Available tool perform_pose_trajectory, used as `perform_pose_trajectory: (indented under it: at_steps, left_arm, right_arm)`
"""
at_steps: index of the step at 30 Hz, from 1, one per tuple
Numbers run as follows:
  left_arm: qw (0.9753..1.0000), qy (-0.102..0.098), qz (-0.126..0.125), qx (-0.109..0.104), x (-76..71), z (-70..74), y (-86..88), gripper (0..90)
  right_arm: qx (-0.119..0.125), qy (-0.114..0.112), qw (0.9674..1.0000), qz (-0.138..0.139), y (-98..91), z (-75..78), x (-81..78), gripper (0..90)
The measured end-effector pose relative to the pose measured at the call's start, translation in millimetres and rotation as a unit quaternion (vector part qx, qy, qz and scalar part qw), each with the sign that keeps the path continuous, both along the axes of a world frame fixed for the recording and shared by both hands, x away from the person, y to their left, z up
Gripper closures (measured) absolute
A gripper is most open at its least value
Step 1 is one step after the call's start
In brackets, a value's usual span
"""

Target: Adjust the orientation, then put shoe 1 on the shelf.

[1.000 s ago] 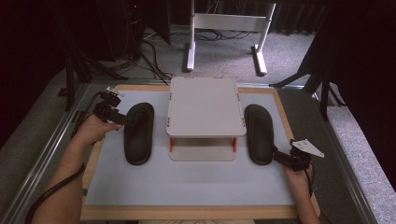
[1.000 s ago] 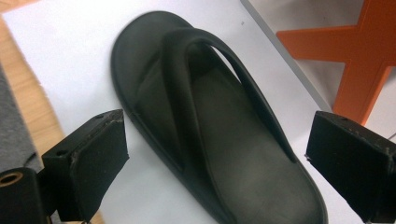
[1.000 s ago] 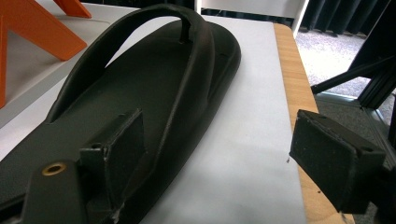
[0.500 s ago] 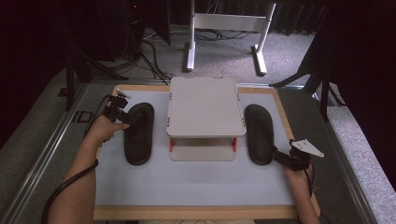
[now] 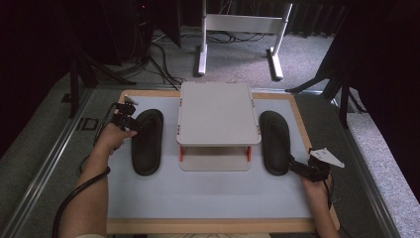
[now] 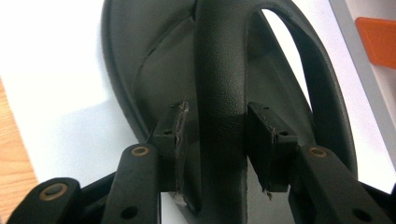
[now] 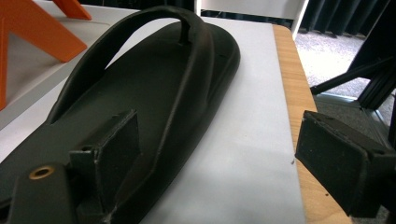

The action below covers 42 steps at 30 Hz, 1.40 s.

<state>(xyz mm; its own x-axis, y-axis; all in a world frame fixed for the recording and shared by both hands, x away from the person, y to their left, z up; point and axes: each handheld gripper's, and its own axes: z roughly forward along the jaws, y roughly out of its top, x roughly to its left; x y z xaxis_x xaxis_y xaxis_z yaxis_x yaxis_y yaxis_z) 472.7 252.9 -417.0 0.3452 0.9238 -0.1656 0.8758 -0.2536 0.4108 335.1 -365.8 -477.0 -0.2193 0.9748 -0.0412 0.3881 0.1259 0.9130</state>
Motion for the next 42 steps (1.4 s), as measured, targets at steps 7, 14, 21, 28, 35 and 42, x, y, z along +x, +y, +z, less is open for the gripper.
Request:
perform_pose_trajectory:
  at_steps: [7, 14, 21, 28, 35, 42]
  left_arm:
    - [0.9999, 0.011, -0.008, 0.002, 1.7, -7.2, -3.5, 66.8]
    - [0.9992, -0.008, 0.033, -0.022, -7.3, -4.2, 1.6, 70.8]
    - [0.9988, -0.023, 0.031, -0.03, -21.6, 14.6, 7.2, 71.7]
    - [0.9988, -0.026, 0.028, -0.031, -27.0, 37.9, 4.0, 71.7]
    - [0.9982, -0.04, 0.026, -0.036, -29.7, 69.1, -0.9, 71.7]
    - [0.9975, -0.058, 0.021, -0.036, -29.9, 111.1, -10.7, 71.7]
  right_arm:
    - [-0.003, -0.003, 1.0, 0.001, 0.7, -0.1, -0.4, 12.8]
    - [0.001, -0.007, 1.0, 0.003, -0.5, 0.0, -1.2, 12.8]
    - [0.012, -0.001, 0.9999, -0.001, -2.6, 0.1, 0.1, 12.8]
    - [0.019, 0.002, 0.9998, -0.004, -4.3, 0.1, 0.5, 12.8]
    - [0.022, 0.003, 0.9997, -0.004, -4.6, 0.1, 0.8, 13.0]
    - [0.024, 0.006, 0.9997, -0.005, -5.0, 0.1, 1.1, 13.2]
